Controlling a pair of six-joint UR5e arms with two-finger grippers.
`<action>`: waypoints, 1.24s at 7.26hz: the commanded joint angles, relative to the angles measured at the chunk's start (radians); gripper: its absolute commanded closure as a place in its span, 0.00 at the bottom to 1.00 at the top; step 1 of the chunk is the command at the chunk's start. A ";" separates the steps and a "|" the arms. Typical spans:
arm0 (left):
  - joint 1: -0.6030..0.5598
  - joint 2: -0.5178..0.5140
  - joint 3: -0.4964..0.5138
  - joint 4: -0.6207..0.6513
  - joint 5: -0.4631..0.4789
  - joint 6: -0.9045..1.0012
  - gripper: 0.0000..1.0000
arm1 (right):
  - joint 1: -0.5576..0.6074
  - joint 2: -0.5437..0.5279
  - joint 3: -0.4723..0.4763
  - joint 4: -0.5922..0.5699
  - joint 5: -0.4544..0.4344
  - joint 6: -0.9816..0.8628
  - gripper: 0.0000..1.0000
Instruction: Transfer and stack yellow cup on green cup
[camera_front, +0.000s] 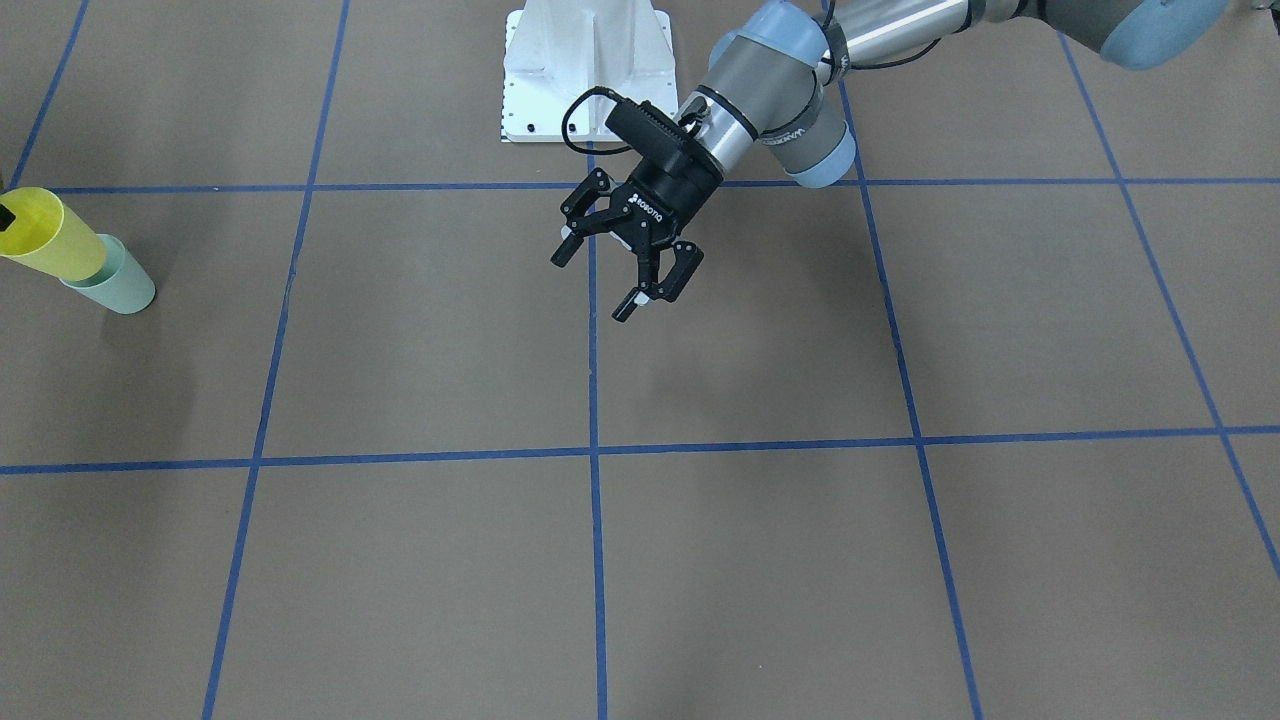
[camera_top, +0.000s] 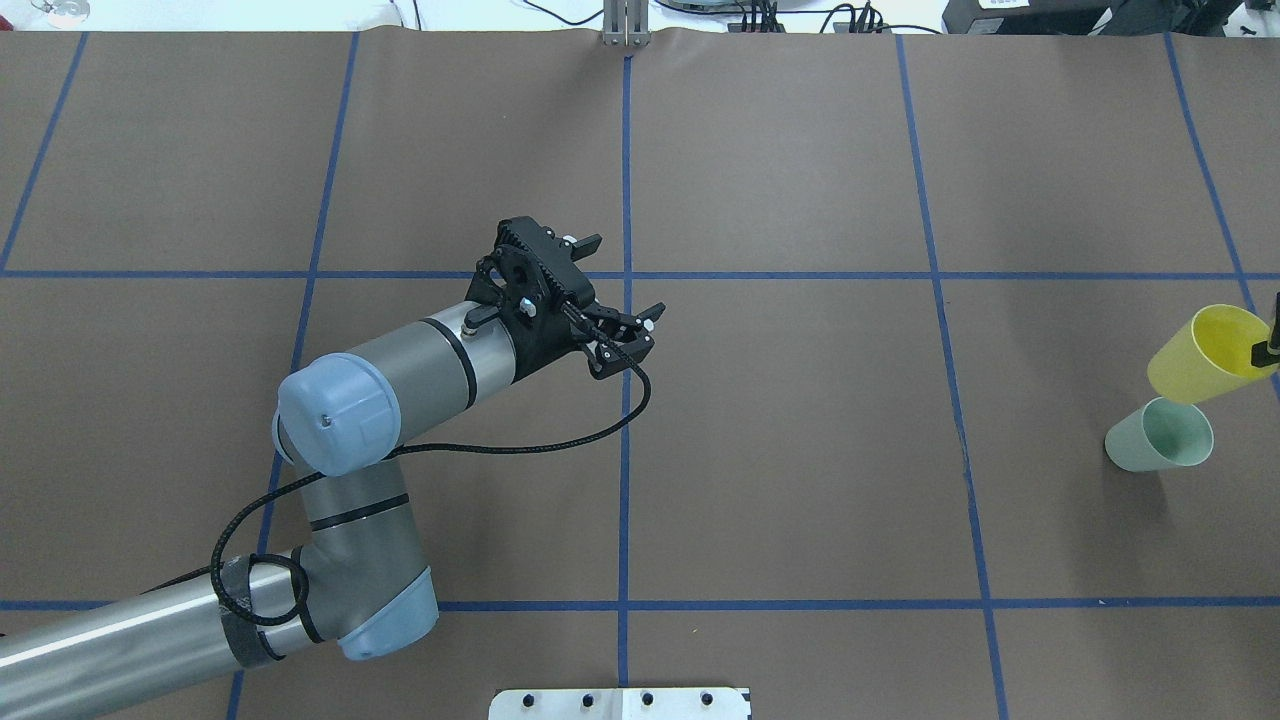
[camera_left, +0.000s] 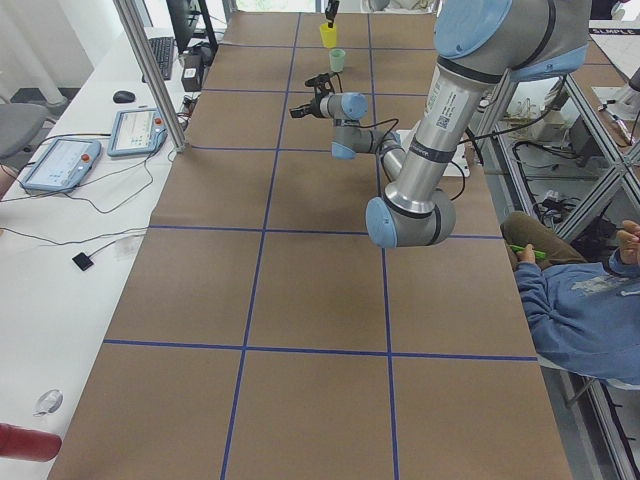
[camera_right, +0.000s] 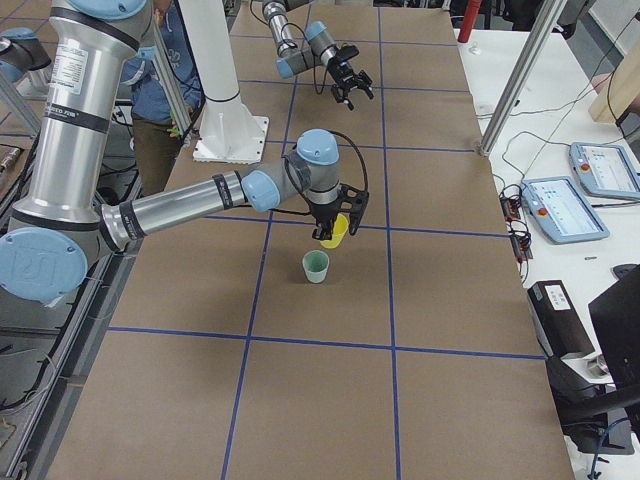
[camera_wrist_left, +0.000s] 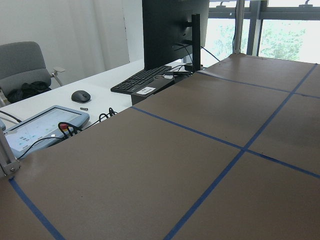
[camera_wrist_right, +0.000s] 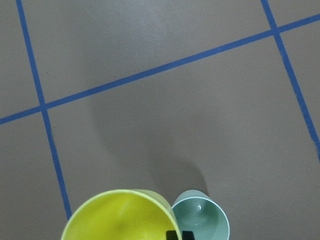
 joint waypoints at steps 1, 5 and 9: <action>0.000 0.000 0.001 0.000 0.001 0.000 0.01 | -0.035 -0.022 -0.009 0.002 -0.004 -0.004 1.00; 0.000 -0.001 0.007 0.000 0.007 0.000 0.01 | -0.040 -0.041 -0.051 0.004 -0.008 -0.052 1.00; 0.000 -0.004 0.007 0.000 0.009 -0.002 0.01 | -0.041 -0.037 -0.070 0.005 -0.004 -0.053 1.00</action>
